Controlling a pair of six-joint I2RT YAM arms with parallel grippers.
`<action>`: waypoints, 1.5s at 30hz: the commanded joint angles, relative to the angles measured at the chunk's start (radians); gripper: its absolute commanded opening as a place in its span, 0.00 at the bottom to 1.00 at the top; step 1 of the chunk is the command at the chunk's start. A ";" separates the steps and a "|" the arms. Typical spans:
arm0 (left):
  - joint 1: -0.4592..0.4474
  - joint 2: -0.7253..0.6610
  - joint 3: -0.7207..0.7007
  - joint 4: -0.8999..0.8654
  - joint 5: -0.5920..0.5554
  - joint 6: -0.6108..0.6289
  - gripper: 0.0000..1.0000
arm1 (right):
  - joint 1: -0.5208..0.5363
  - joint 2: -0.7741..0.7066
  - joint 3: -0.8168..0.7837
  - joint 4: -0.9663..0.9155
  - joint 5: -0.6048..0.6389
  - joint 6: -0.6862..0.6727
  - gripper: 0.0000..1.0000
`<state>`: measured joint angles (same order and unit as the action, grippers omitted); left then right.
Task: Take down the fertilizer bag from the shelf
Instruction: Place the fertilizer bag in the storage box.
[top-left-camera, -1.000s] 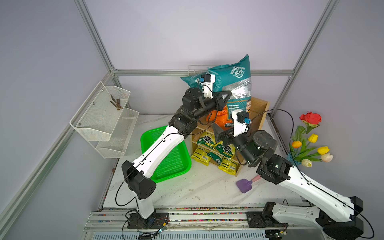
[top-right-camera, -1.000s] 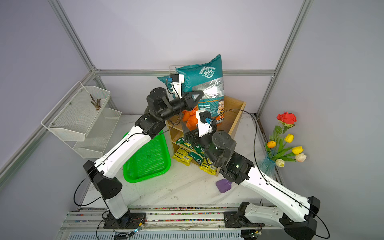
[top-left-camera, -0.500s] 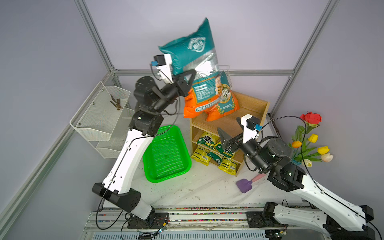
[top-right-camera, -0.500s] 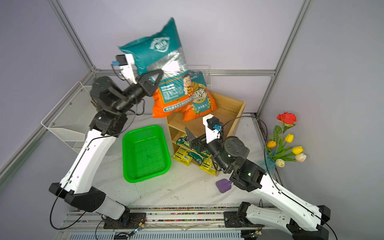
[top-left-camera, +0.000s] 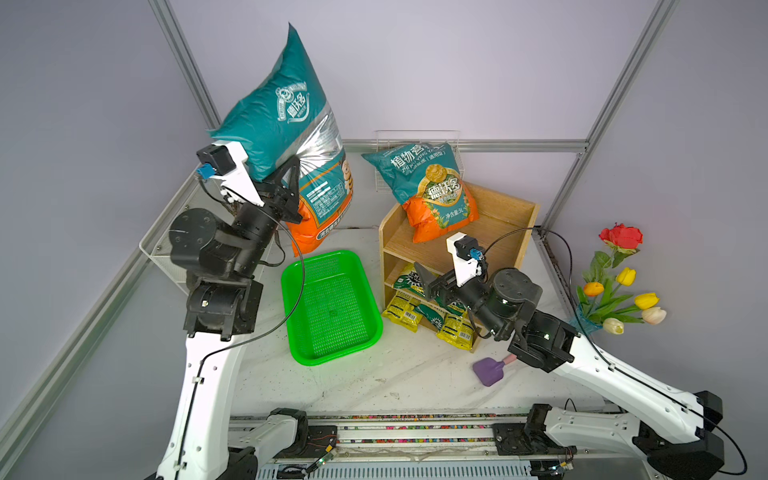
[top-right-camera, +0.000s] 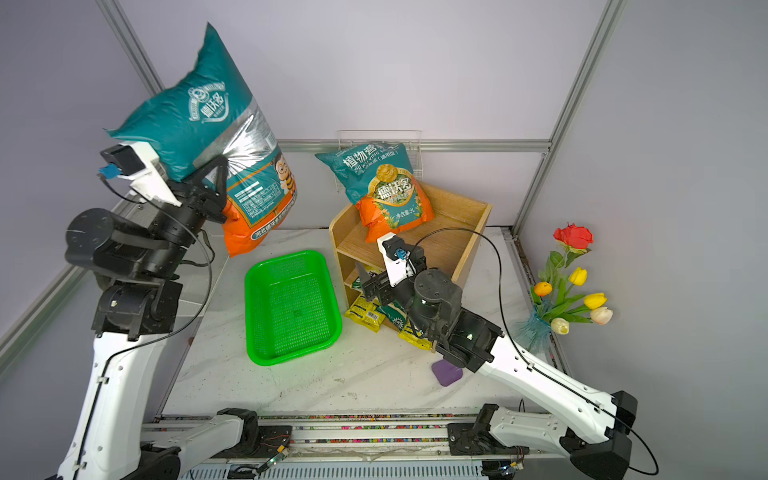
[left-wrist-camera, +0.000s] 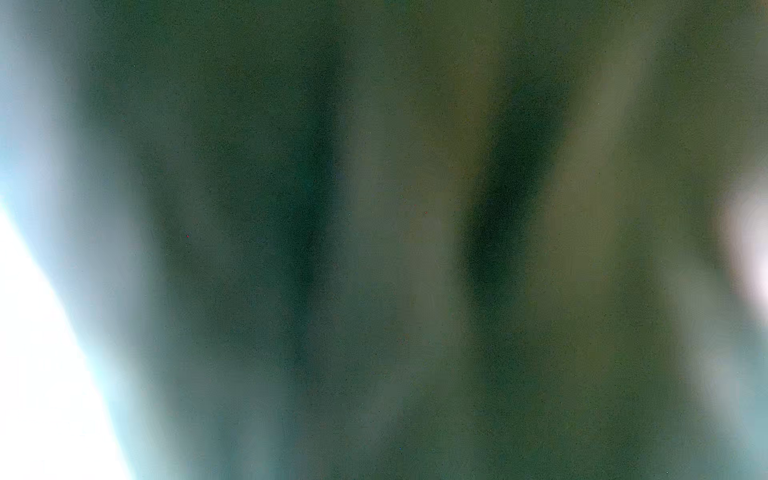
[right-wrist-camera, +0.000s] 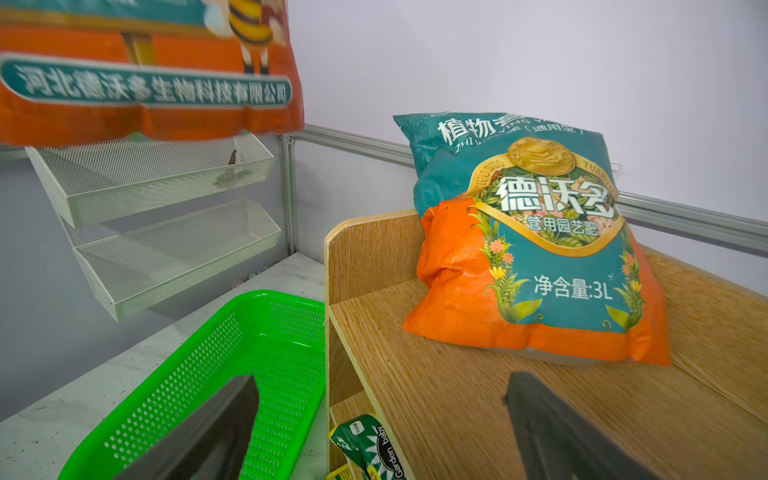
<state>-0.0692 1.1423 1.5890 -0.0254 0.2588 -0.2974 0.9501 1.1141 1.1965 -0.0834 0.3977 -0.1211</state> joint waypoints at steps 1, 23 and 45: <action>0.093 0.023 -0.140 0.135 0.066 -0.001 0.00 | 0.003 0.016 0.014 -0.021 -0.005 -0.011 1.00; 0.299 0.389 -0.366 0.222 0.886 0.131 0.00 | 0.003 0.102 0.008 -0.048 0.043 -0.050 1.00; 0.308 0.634 -0.329 0.113 0.618 0.415 1.00 | 0.003 0.109 0.061 -0.107 0.059 -0.037 1.00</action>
<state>0.2356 1.7851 1.2213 0.0917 0.9615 0.0608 0.9501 1.2400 1.2278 -0.1806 0.4362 -0.1658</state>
